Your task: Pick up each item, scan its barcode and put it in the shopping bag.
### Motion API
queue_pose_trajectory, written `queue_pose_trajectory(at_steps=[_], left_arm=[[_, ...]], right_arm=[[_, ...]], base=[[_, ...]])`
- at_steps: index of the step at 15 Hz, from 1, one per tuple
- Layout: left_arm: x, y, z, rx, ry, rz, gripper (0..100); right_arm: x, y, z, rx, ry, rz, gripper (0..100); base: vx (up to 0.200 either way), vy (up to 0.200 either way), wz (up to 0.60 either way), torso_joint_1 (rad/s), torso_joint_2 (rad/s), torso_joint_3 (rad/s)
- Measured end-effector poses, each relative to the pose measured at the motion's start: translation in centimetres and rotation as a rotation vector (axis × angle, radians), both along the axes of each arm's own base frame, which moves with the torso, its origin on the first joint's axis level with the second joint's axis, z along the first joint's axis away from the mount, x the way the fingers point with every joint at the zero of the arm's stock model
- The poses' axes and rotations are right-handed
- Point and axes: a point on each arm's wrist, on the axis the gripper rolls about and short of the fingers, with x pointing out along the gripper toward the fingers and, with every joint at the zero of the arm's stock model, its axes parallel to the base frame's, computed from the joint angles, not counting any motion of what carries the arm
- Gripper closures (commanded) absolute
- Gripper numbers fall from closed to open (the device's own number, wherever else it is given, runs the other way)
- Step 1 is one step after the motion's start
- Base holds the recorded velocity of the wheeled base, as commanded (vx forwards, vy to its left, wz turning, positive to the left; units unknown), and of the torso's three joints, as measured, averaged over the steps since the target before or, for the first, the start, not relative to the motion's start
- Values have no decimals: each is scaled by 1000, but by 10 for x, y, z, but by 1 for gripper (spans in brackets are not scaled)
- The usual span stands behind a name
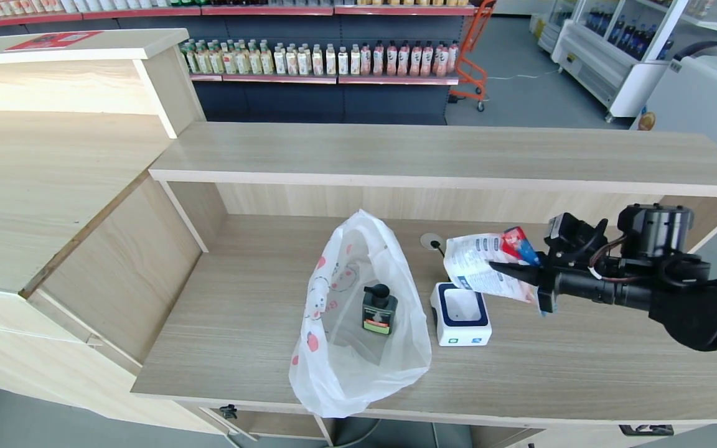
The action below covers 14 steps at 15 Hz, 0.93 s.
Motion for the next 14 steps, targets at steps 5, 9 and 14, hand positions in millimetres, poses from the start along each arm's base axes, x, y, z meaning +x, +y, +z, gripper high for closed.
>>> queue_pose_trajectory(at_steps=[5,9,14], left_arm=[[0,0,0,0,0,0,0],[0,0,0,0,0,0,0],[0,0,0,1,0,0,0]], right_arm=[[-74,0,60,511,608,-462,100],[-107,5,70,598,675,-469,100],[-130,2,66,604,705,-475,100]], base=[[0,0,0,0,0,0],[0,0,0,0,0,0],[0,80,0,-1,1,2]])
